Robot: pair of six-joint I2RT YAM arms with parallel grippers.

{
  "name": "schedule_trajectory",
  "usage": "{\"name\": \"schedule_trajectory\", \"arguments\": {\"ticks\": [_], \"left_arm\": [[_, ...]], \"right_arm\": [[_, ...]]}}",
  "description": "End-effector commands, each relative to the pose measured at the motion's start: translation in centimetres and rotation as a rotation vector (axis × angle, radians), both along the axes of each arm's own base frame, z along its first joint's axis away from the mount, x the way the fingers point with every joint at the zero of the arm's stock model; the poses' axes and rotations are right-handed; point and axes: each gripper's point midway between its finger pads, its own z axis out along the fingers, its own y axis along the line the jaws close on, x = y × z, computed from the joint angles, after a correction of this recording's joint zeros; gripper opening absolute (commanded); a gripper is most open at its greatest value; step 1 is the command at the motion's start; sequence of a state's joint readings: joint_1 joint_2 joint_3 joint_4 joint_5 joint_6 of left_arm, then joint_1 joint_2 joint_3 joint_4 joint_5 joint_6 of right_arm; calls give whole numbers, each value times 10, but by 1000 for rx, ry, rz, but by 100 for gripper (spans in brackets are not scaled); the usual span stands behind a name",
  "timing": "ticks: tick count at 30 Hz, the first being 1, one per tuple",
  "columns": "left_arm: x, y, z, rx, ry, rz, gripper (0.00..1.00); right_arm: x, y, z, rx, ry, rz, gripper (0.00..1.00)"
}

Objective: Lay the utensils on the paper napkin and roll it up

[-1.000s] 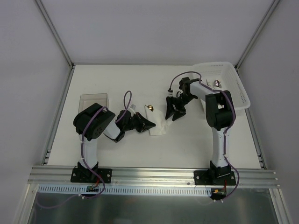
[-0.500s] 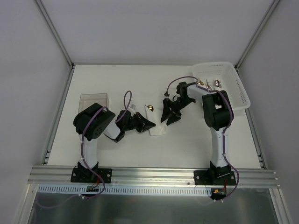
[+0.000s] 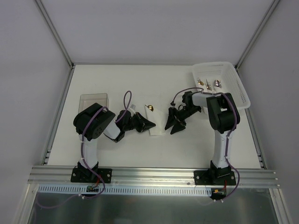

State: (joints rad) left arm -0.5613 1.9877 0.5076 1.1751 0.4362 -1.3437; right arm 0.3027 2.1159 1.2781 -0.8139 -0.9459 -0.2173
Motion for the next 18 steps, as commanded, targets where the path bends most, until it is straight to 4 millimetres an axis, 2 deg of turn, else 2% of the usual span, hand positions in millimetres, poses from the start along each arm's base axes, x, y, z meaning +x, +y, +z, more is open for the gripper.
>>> {"name": "schedule_trajectory", "arguments": {"ticks": [1,4,7,13,14,15,18], "left_arm": [[-16,31,-58,180,127,58,2],[-17,32,-59,181,129,62,2],[-17,32,-59,183,129,61,2],[-16,31,-58,181,127,61,2],[-15,31,-57,180,126,63,2],[-15,31,-56,178,124,63,2],[-16,31,-57,180,127,60,2]], "right_arm": [[8,14,-4,2,-58,-40,62],[12,22,-15,-20,-74,-101,64],[21,19,-25,-69,-155,-151,65],[45,17,-27,-101,-266,-287,66],[41,14,-31,-107,-264,-302,66],[52,12,-26,-101,-305,-342,66],[59,4,-27,-105,-326,-394,66]]}}
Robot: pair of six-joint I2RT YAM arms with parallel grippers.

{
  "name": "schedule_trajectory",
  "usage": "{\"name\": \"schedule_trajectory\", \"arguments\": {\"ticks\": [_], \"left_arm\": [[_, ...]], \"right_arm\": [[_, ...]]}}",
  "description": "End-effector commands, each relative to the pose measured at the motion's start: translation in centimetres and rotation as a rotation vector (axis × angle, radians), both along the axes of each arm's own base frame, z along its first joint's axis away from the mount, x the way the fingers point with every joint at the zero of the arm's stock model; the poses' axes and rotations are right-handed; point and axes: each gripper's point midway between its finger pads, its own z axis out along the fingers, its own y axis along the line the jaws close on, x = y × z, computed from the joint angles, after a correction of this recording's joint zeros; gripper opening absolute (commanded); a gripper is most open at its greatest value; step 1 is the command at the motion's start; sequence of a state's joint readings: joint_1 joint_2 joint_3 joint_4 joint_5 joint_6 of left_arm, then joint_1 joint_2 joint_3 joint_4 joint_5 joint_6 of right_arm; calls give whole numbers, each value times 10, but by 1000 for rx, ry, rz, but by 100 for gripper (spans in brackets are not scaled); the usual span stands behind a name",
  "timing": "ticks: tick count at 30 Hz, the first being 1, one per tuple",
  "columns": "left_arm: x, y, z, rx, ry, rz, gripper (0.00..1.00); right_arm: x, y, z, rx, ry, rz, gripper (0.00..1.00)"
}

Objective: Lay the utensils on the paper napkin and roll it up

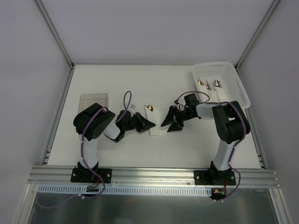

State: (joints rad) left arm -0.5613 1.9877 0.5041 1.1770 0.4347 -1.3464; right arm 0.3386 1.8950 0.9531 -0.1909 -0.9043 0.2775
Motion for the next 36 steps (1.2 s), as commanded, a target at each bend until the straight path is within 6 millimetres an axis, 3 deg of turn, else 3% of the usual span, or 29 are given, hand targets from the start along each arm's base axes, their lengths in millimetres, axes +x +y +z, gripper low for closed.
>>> {"name": "schedule_trajectory", "arguments": {"ticks": [1,6,12,22,26,32,36], "left_arm": [[-15,30,-56,179,123,56,2],[-16,31,-58,182,128,54,2],[-16,31,-60,184,131,57,2],[-15,30,-59,183,129,57,2],[-16,31,-59,187,131,54,2],[-17,31,-59,191,131,49,2],[-18,31,-60,196,134,46,2]], "right_arm": [[52,-21,-25,-134,-212,-155,66],[67,-24,-21,-115,-265,-200,65],[76,-12,-2,-6,-289,-209,62],[66,5,22,62,-326,-154,39],[71,14,36,93,-321,-153,21],[72,42,65,176,-305,-136,13],[61,60,66,194,-280,-90,11]]}}
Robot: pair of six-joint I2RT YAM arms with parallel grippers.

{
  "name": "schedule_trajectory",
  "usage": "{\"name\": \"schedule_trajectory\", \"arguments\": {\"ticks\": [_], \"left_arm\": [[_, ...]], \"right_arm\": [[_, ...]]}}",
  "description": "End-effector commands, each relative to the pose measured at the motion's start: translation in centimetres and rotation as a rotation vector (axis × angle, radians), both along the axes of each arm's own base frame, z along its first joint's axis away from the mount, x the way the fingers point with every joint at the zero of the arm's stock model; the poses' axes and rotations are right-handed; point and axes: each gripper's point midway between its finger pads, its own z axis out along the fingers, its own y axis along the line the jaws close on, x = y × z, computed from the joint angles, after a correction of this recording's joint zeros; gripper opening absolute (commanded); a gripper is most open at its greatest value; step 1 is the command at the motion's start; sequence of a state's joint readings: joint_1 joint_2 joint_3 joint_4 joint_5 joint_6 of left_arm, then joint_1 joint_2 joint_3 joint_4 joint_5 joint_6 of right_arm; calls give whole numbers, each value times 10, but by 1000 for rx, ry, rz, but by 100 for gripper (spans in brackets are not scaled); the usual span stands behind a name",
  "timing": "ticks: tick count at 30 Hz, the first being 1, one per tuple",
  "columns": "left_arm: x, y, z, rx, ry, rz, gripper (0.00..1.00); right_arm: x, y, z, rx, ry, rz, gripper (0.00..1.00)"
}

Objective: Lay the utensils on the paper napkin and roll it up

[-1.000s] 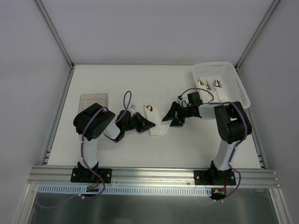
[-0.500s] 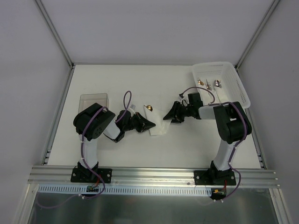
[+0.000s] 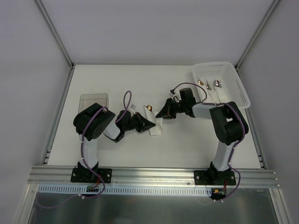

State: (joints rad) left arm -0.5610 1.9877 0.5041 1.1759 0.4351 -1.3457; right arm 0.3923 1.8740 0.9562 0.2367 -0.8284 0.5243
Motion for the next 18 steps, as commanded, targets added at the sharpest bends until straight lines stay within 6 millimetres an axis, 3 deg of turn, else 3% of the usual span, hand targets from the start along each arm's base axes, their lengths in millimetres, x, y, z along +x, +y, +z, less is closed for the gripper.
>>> {"name": "schedule_trajectory", "arguments": {"ticks": [1,8,18], "left_arm": [[-17,31,-59,195,130,45,2],[-18,31,-59,201,130,39,2],[-20,33,-53,216,109,30,2]], "right_arm": [[-3,24,31,73,-40,52,11],[-17,39,8,48,41,97,11],[-15,38,-29,-38,143,104,9]]}}
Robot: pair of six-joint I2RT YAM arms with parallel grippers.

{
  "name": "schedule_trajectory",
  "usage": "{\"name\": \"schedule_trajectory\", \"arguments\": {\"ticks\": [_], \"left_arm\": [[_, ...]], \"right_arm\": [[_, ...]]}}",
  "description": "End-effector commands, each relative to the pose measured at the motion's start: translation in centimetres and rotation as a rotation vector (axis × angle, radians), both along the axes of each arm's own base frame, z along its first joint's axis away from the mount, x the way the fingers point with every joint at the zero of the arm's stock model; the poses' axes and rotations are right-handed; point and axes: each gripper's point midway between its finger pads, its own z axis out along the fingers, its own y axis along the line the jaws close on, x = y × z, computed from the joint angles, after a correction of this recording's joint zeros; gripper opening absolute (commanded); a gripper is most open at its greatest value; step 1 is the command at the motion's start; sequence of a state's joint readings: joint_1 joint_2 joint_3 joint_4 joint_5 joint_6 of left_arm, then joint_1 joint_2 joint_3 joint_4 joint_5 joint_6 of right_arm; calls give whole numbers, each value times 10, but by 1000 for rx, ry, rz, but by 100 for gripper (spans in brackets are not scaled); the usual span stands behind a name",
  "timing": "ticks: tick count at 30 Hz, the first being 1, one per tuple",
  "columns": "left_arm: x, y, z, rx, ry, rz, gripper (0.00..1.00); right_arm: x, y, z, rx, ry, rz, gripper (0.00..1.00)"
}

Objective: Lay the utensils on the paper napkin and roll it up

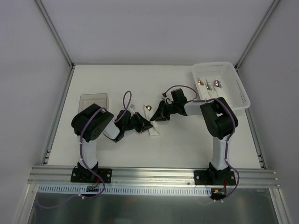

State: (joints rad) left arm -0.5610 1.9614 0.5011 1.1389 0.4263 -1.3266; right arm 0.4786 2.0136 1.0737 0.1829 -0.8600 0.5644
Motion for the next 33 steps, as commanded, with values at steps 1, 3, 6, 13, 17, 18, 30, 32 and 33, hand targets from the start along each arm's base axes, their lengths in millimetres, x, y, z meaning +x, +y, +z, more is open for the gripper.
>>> {"name": "schedule_trajectory", "arguments": {"ticks": [1,3,6,13,17,18,30,32,33], "left_arm": [[-18,30,-51,196,101,29,2],[-19,32,-51,205,101,29,2],[-18,34,-44,208,77,33,4],[-13,32,-20,207,-4,15,6],[-12,31,-11,200,-41,9,10],[-12,31,-8,196,-51,8,11],[-22,32,18,157,-135,-27,15],[-24,33,15,164,-127,-34,15],[-26,33,13,164,-121,-39,14]], "right_arm": [[-4,-1,-12,-48,45,16,9],[-2,-1,-13,-57,35,27,9],[-3,-4,-17,-86,47,34,7],[-2,-15,-21,-129,50,37,6],[-3,-18,-26,-165,40,54,5],[-4,-19,-28,-174,36,65,5],[-5,-27,-35,-231,29,92,3],[-5,-26,-33,-228,27,93,3],[-5,-26,-33,-227,26,93,3]]}}
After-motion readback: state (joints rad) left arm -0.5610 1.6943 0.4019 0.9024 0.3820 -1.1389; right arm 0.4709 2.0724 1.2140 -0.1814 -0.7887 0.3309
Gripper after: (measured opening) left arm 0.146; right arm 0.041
